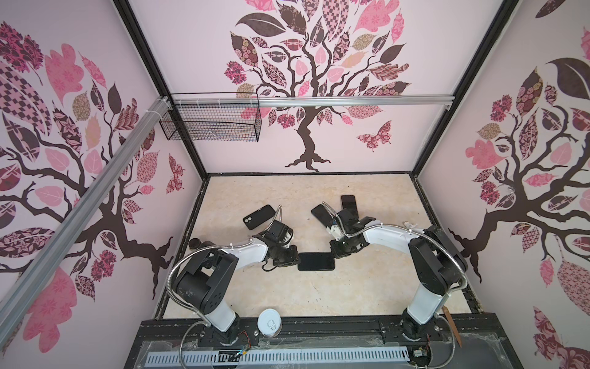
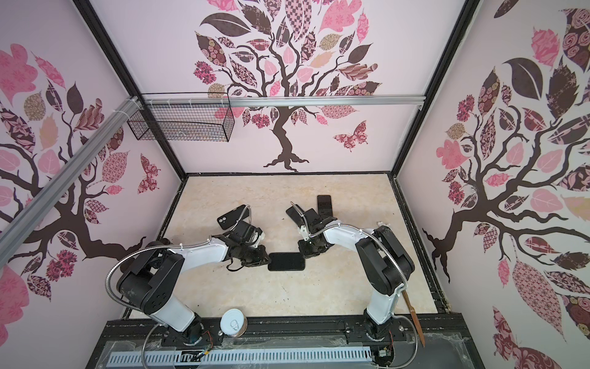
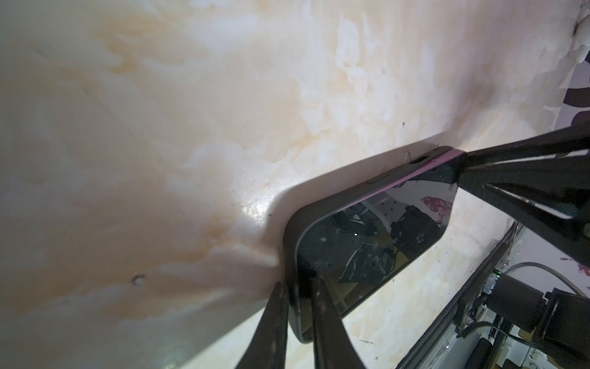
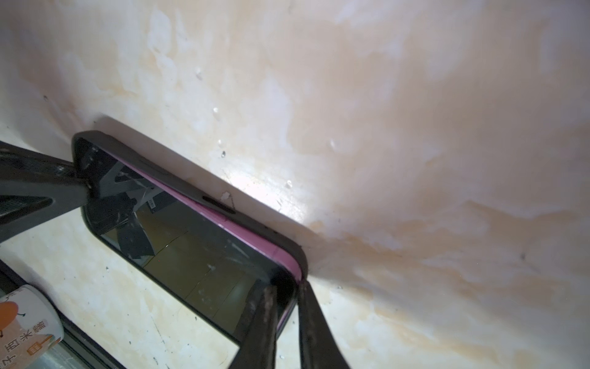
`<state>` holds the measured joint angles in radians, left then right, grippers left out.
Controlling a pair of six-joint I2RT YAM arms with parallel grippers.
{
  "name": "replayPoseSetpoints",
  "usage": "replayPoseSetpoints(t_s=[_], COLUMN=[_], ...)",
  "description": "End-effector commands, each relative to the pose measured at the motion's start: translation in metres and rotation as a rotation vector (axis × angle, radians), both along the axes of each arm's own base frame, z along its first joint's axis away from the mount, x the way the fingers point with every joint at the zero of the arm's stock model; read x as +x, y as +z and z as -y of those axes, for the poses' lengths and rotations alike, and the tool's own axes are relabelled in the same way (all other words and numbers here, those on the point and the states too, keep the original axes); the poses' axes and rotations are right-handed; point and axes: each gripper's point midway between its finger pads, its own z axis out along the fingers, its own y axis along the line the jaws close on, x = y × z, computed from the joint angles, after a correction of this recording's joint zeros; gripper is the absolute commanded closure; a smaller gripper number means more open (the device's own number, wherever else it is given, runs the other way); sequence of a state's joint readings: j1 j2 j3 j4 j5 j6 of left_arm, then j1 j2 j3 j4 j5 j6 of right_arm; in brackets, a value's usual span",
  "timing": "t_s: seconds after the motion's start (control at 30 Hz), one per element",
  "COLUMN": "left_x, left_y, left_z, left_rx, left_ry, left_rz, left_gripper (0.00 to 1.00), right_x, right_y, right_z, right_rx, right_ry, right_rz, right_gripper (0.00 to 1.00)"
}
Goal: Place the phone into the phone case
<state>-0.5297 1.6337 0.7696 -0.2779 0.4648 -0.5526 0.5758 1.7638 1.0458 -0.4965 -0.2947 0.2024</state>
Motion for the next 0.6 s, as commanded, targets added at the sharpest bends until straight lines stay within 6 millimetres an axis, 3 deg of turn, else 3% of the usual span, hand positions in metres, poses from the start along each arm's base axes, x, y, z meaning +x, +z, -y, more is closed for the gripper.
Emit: replayPoseSetpoints(t_s=[0.0,0.57], left_x=[0.018,0.017], left_y=[0.009,-0.004], left_z=[0.012,0.018], left_rx=[-0.031,-0.027], left_ry=[-0.005,-0.027], left_rz=[0.049,0.031], left_gripper=[0.84,0.87], right_x=[-0.003,-0.030], right_y=[-0.003,-0.053], right_z=[-0.002,0.008], right_rx=[0.014,-0.152], right_ry=[0.018,0.061], right_rz=[-0.003,-0.111], right_gripper=[0.85,0.87])
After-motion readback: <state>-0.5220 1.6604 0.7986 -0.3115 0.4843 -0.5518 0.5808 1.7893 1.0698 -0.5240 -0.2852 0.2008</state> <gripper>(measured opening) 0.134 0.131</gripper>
